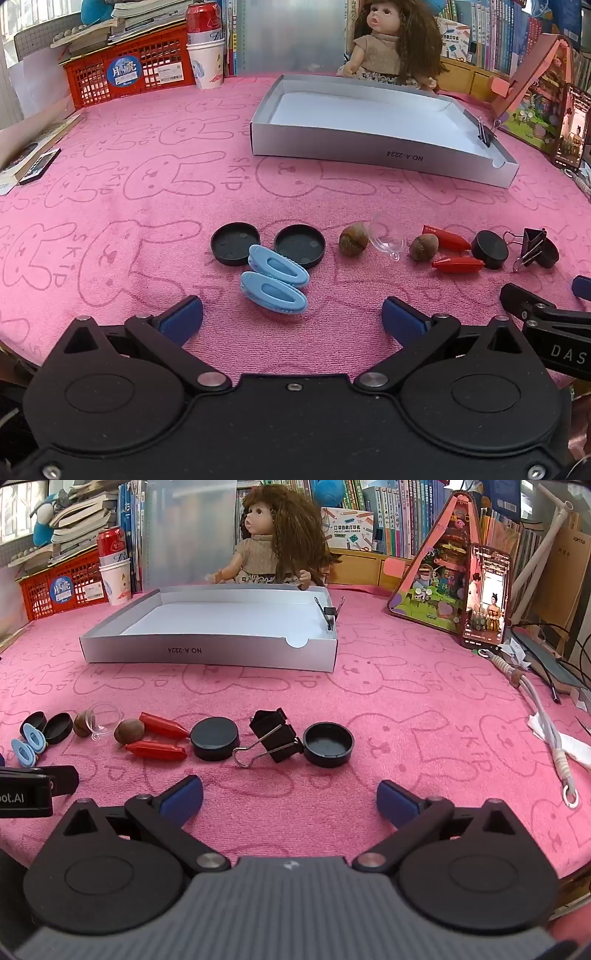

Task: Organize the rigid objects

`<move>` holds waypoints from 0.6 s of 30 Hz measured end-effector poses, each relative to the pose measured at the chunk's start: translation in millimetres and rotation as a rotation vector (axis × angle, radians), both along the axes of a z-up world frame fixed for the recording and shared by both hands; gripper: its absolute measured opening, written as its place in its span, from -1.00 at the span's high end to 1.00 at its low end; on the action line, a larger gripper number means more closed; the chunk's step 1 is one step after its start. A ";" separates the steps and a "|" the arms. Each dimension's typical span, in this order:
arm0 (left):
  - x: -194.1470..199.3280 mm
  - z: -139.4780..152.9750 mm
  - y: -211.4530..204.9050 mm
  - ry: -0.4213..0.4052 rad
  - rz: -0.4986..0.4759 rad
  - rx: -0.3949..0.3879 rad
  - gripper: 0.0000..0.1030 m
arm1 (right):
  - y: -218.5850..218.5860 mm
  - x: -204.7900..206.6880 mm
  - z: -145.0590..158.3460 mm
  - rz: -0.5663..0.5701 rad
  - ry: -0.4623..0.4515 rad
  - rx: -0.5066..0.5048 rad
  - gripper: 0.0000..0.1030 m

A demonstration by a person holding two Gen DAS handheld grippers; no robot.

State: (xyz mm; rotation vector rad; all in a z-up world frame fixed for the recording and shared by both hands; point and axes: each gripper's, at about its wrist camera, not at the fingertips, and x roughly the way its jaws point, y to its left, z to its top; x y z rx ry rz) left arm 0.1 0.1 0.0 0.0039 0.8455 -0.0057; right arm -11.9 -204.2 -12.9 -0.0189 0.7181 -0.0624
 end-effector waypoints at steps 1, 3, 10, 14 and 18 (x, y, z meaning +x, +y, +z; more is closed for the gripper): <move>0.1 0.0 0.0 0.001 0.000 0.001 -1.00 | -0.1 0.0 -0.1 0.000 0.001 0.003 -1.00; 0.0 0.0 0.0 -0.001 0.000 0.000 -1.00 | -0.3 -0.1 -0.2 0.000 0.001 0.004 -1.00; -0.2 0.0 0.0 -0.004 0.000 0.001 -1.00 | -0.2 -0.1 -0.1 0.001 0.002 0.001 -1.00; 0.4 0.4 0.2 -0.007 -0.001 0.001 -1.00 | 0.0 -0.4 -0.1 0.001 0.000 0.002 -1.00; 0.0 0.3 0.1 -0.009 -0.001 0.001 -1.00 | 0.2 -0.5 0.0 0.000 0.000 0.002 -1.00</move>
